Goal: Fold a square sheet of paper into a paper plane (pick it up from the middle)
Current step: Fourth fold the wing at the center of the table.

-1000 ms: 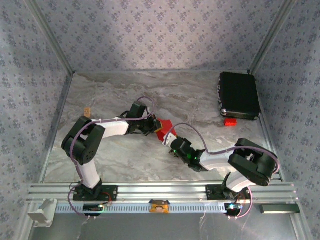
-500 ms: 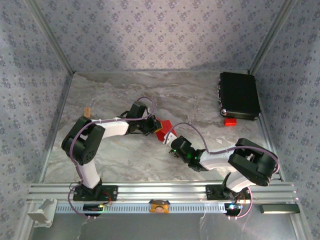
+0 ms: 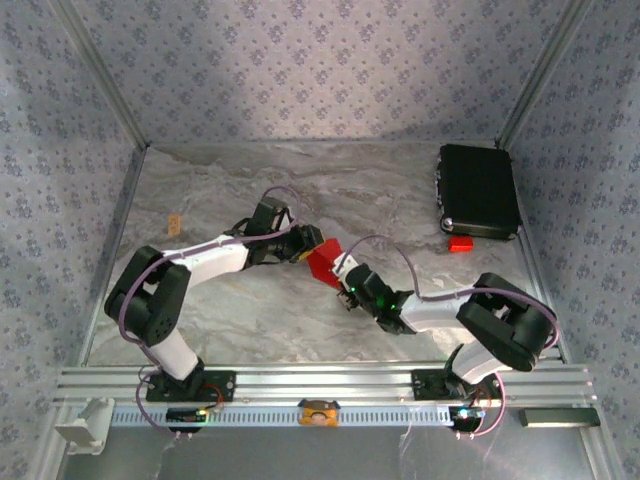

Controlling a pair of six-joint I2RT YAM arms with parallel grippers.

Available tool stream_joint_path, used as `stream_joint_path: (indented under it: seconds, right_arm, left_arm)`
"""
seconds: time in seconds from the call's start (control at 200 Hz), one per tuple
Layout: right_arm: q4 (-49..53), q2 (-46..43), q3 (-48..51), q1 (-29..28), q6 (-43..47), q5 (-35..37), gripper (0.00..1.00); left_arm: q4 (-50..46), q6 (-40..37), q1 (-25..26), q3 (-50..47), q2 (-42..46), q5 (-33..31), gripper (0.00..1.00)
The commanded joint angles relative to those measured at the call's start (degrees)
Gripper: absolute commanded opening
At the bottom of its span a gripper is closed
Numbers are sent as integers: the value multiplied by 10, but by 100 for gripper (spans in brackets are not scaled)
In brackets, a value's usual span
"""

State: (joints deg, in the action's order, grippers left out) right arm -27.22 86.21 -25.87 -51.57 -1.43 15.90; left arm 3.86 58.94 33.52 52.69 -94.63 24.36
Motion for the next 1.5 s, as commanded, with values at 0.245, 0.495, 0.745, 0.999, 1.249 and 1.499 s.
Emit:
stream_joint_path:
  seconds: [0.245,0.495,0.745,0.999,1.249,1.499]
  right_arm:
    - [-3,15,-7,74,-122,-173,0]
    - [-38,40,-1,110,-185,-245,0]
    - [-85,59,6,145,-253,-315,0]
    - [-112,62,13,178,-295,-377,0]
    - [-107,60,14,190,-304,-383,0]
    - [-21,32,-4,166,-220,-306,1]
  left_arm:
    - [-25,-13,-4,2,10,-12,50]
    - [-23,-11,-4,3,5,-7,46]
    - [-13,-11,-2,6,-13,6,31]
    - [-7,-16,11,26,-55,31,23]
    - [-2,-14,28,41,-70,22,26]
    - [-6,-11,22,30,-32,-17,57]
